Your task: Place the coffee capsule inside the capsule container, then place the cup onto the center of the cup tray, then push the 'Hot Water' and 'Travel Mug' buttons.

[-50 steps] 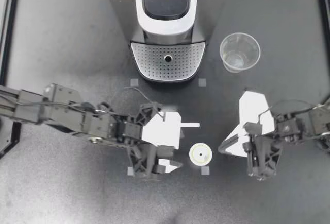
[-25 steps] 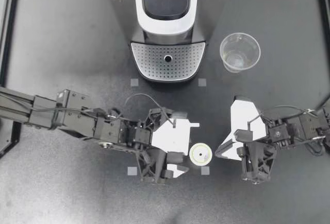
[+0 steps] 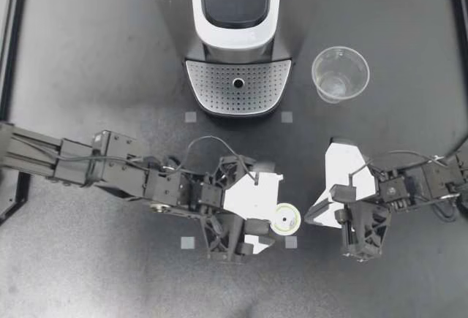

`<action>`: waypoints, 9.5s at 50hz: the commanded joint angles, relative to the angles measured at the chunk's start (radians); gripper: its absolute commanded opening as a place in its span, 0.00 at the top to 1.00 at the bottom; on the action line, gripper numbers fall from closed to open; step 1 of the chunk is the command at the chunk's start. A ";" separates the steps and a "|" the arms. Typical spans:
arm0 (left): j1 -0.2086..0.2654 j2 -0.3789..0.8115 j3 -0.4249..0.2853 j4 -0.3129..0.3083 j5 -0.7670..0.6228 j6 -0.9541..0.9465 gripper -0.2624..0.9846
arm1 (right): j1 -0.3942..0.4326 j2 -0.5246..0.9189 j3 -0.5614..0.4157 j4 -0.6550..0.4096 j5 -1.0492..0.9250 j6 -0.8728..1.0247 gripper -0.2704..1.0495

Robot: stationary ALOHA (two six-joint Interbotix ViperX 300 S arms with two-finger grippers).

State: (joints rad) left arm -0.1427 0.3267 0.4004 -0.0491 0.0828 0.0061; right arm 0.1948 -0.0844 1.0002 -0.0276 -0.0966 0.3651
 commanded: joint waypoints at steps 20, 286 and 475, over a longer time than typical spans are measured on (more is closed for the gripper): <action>0.000 0.006 -0.048 0.005 -0.005 0.003 0.17 | 0.005 0.023 -0.040 -0.002 -0.005 -0.003 0.74; 0.020 -0.460 0.166 0.040 -0.123 0.087 0.37 | -0.726 -0.206 -0.305 0.017 -0.736 -0.138 0.74; -0.026 -0.956 0.425 1.143 0.055 -0.933 0.48 | -0.830 -0.130 -0.495 0.049 -0.390 -0.178 0.74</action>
State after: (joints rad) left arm -0.1672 -0.6075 0.8283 1.0968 0.1641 -0.9250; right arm -0.6274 -0.2209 0.5492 0.0199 -0.4878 0.1871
